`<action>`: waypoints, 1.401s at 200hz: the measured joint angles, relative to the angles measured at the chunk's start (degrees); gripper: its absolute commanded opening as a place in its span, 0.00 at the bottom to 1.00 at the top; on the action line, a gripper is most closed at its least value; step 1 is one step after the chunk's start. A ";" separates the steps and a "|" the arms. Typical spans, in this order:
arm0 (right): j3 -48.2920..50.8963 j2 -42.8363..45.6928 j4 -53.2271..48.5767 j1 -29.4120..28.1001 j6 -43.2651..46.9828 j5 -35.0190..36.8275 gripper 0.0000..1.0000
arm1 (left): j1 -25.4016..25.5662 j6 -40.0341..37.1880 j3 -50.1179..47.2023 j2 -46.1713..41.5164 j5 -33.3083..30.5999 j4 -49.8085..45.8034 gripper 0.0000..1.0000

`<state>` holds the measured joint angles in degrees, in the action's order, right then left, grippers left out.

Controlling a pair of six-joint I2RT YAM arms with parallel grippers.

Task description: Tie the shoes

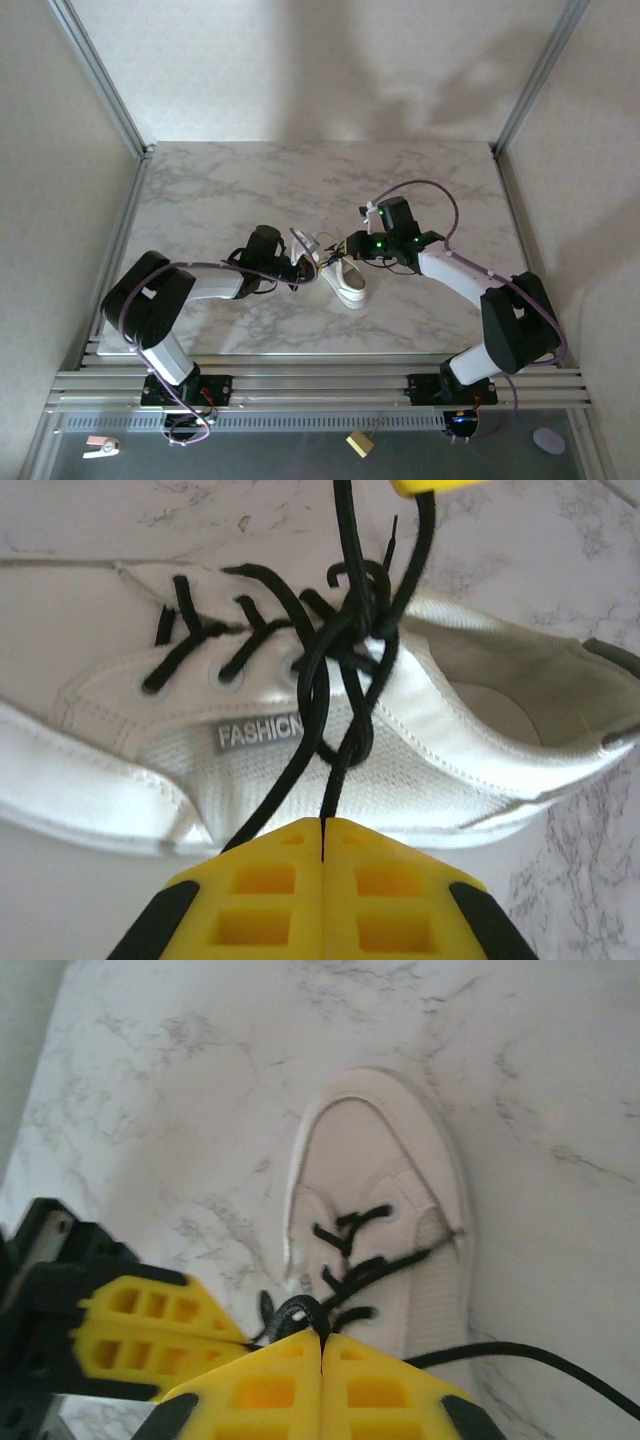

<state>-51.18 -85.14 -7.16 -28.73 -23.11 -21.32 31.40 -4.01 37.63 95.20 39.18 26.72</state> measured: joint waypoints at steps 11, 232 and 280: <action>0.02 0.13 -0.63 0.00 0.33 1.20 0.00 | 0.00 0.55 -1.33 -1.44 -0.26 0.52 0.00; 3.08 6.82 -2.67 -0.02 5.88 8.15 0.00 | -6.10 24.09 -8.87 -3.85 1.73 25.62 0.00; 3.80 7.98 -3.85 -0.02 7.54 9.46 0.00 | -7.30 30.10 -6.91 -0.98 1.49 27.65 0.00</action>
<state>-47.37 -77.17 -11.00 -28.75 -15.57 -11.86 24.10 26.09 30.72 94.21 40.66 54.37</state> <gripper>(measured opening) 0.038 0.056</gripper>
